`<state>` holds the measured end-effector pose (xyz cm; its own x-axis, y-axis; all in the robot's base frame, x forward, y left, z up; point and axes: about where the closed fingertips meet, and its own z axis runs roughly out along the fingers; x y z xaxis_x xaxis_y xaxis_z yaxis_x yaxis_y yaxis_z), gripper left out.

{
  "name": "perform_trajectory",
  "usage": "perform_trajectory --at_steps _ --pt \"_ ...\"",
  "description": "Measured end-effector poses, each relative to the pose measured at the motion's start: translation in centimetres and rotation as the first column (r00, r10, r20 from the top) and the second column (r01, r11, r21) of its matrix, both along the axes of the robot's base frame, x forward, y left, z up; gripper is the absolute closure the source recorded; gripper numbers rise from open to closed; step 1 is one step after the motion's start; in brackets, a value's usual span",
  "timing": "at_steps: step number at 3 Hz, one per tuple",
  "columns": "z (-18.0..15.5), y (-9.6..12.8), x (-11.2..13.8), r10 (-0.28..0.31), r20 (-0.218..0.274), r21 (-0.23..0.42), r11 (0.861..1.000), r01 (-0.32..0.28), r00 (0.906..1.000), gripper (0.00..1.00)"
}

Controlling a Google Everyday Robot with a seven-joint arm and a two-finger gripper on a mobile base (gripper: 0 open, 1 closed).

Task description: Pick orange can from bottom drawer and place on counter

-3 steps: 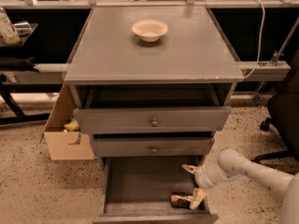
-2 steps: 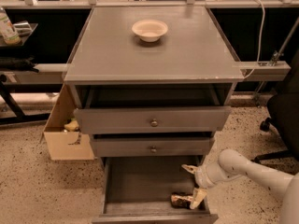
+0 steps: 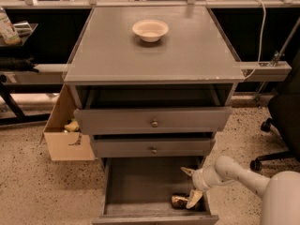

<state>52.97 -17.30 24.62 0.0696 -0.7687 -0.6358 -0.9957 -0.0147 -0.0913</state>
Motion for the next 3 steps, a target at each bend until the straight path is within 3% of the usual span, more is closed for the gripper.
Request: perform_trajectory --at_steps 2,3 --pt "-4.1 0.4 1.5 -0.012 0.004 -0.014 1.000 0.012 0.9999 0.00" --pt "-6.8 0.4 1.7 -0.021 -0.011 -0.077 0.997 0.020 0.9997 0.00"
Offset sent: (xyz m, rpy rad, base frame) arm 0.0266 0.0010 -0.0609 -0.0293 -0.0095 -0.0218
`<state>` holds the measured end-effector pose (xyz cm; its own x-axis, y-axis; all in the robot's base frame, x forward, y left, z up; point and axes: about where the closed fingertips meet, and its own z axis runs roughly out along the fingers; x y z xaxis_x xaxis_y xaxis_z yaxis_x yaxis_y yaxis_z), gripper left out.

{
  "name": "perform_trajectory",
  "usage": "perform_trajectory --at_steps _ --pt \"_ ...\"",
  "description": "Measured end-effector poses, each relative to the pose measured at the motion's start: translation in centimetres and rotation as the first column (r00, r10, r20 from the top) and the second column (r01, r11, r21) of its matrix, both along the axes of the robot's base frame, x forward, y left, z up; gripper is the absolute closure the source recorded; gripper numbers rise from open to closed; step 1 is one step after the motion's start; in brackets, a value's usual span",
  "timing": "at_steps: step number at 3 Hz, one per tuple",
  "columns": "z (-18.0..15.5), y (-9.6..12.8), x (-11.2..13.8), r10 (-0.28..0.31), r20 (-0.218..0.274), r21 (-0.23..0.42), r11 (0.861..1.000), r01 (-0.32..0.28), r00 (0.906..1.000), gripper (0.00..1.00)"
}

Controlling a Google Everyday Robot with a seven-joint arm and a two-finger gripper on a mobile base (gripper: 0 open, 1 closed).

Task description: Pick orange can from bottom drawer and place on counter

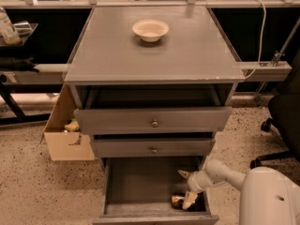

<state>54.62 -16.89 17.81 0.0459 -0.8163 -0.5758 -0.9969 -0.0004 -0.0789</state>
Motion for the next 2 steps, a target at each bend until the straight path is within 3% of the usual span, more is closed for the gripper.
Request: perform_trajectory --at_steps 2 --pt "-2.9 -1.1 0.6 -0.029 -0.011 -0.045 0.999 0.028 0.9995 0.00"
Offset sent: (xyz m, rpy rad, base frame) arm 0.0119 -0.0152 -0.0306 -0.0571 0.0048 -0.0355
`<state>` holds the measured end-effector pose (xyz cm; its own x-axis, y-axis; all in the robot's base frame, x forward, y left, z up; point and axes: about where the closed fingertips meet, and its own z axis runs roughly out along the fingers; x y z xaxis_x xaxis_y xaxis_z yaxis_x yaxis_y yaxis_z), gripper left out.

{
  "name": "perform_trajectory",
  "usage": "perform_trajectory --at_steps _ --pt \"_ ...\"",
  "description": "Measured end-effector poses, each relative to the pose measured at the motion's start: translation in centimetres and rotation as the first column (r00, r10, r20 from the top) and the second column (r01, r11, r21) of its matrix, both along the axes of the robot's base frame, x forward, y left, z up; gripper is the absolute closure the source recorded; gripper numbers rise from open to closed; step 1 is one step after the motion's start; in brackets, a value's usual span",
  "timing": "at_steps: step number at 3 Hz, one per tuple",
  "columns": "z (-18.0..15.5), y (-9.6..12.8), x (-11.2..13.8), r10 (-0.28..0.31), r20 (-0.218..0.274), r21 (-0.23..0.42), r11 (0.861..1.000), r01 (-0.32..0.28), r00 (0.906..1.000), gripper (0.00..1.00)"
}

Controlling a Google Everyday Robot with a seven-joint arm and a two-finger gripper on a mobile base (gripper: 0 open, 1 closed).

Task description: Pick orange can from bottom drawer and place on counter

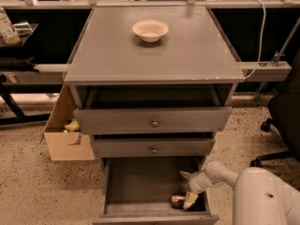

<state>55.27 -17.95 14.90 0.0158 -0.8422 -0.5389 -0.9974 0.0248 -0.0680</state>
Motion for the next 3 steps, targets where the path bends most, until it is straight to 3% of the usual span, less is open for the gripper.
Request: perform_trajectory --at_steps 3 --pt "-2.5 0.0 0.3 0.002 -0.049 0.027 1.000 -0.001 0.9988 0.03"
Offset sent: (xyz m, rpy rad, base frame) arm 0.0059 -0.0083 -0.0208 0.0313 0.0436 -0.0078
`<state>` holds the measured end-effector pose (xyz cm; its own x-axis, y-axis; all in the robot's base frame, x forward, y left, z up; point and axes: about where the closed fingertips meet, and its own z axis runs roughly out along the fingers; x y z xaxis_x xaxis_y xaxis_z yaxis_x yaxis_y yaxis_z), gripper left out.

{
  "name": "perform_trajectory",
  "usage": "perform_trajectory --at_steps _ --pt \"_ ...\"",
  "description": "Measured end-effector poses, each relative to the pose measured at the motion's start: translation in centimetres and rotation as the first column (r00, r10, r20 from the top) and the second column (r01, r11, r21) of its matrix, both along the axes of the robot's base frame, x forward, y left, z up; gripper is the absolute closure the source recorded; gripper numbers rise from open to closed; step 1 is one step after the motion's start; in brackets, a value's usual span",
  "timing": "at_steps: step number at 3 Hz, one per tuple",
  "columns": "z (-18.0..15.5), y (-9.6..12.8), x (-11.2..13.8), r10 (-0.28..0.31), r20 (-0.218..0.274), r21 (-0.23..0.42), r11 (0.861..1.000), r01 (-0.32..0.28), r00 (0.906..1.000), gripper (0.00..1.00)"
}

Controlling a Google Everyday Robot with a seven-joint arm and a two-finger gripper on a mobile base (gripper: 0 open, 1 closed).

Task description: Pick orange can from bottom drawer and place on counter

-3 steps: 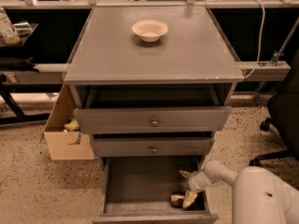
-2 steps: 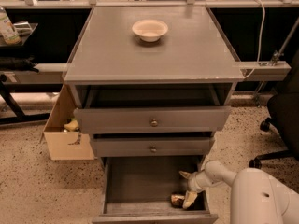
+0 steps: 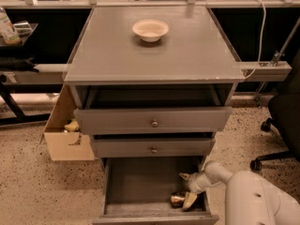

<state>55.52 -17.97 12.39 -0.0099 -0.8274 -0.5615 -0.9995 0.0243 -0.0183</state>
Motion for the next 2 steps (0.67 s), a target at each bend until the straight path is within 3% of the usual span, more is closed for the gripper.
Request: perform_trajectory --at_steps 1,2 --pt "-0.39 0.12 0.07 0.002 -0.006 0.000 1.000 -0.002 1.0000 0.14" --pt "-0.39 0.12 0.07 0.002 -0.006 0.000 1.000 -0.002 1.0000 0.32"
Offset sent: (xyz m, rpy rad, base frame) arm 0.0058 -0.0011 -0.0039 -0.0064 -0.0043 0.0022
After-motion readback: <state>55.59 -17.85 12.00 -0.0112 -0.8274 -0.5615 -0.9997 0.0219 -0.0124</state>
